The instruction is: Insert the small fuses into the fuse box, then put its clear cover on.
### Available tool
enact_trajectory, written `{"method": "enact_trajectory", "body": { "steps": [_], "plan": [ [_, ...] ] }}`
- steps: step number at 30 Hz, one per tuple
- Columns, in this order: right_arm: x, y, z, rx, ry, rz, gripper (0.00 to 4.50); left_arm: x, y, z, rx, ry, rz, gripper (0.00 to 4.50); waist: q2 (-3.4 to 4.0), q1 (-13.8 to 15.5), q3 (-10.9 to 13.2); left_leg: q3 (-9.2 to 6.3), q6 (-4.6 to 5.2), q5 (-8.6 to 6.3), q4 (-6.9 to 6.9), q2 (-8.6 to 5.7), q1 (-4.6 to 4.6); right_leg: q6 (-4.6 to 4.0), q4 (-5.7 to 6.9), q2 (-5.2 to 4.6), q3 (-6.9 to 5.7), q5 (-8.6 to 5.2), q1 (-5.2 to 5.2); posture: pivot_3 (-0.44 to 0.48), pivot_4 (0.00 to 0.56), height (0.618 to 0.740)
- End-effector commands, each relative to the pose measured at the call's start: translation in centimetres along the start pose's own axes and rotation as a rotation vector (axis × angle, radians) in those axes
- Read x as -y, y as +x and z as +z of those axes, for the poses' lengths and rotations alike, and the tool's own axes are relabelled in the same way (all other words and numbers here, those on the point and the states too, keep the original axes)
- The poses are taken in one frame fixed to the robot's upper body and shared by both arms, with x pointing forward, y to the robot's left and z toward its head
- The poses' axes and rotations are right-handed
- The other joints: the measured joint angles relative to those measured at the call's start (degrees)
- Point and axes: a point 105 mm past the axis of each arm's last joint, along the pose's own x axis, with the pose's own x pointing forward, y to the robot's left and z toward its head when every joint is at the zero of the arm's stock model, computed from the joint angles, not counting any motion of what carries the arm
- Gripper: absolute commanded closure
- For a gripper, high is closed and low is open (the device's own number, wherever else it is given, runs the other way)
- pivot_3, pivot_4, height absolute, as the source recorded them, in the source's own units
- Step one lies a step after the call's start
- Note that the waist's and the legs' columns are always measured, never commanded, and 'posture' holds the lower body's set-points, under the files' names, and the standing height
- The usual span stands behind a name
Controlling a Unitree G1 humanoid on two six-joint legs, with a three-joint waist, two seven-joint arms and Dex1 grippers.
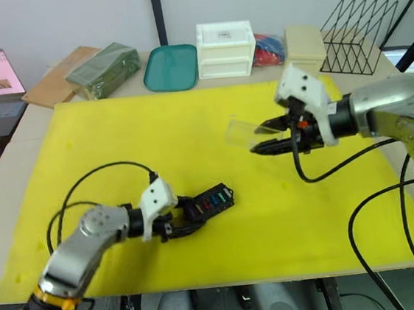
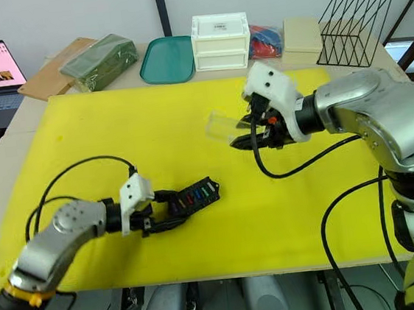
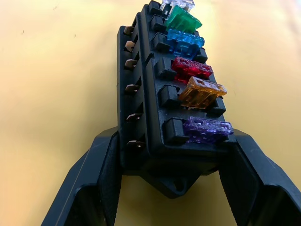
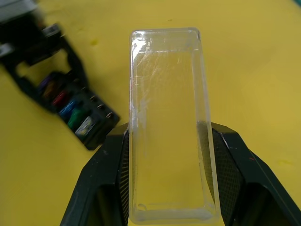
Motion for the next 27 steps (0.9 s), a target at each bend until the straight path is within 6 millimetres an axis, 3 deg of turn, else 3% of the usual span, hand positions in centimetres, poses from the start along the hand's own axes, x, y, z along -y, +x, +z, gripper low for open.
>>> {"method": "enact_trajectory", "body": {
  "steps": [1,4,11,17,27],
  "plan": [
    [-1.2,-0.2,0.8,0.02,-0.075,0.041,2.62,-0.5,0.6,0.6,0.021,0.069,-0.145,1.93,0.0,0.03,0.0,0.0,0.0,0.0,0.0,0.0,-0.02,0.01,-0.02,0.0,0.01,0.0,0.0,0.0,0.15,0.74],
    [-1.9,0.1,0.8,0.015,-0.093,0.07,2.62,-1.5,1.6,1.0,0.027,0.09,-0.218,1.93,-0.02,0.24,0.01,0.01,0.0,0.0,0.0,-0.01,-0.06,0.04,-0.02,0.0,-0.01,0.01,0.0,0.0,0.15,0.74],
    [-2.6,0.5,0.9,0.02,-0.103,0.082,2.62,-1.8,2.3,-0.3,-0.023,0.116,-0.296,1.93,-0.02,0.29,0.01,-0.02,0.0,0.0,0.01,0.0,-0.04,0.04,0.03,0.0,-0.05,0.01,-0.01,0.0,0.15,0.74],
    [-2.8,0.6,0.9,0.029,-0.105,0.079,2.62,-2.7,2.1,-0.3,-0.033,0.178,-0.215,0.01,-0.02,0.5,0.01,-0.04,0.0,0.0,0.01,0.02,-0.03,0.04,0.04,-0.03,-0.04,0.01,0.0,0.0,0.15,0.74],
    [-2.8,0.9,0.8,0.039,-0.115,0.084,2.62,-2.1,2.4,0.2,0.058,0.195,-0.095,0.01,-0.01,1.33,0.0,-0.04,0.0,0.0,0.02,0.06,0.01,0.05,0.06,-0.03,0.02,0.01,0.0,0.0,0.15,0.74]
  ]
}}
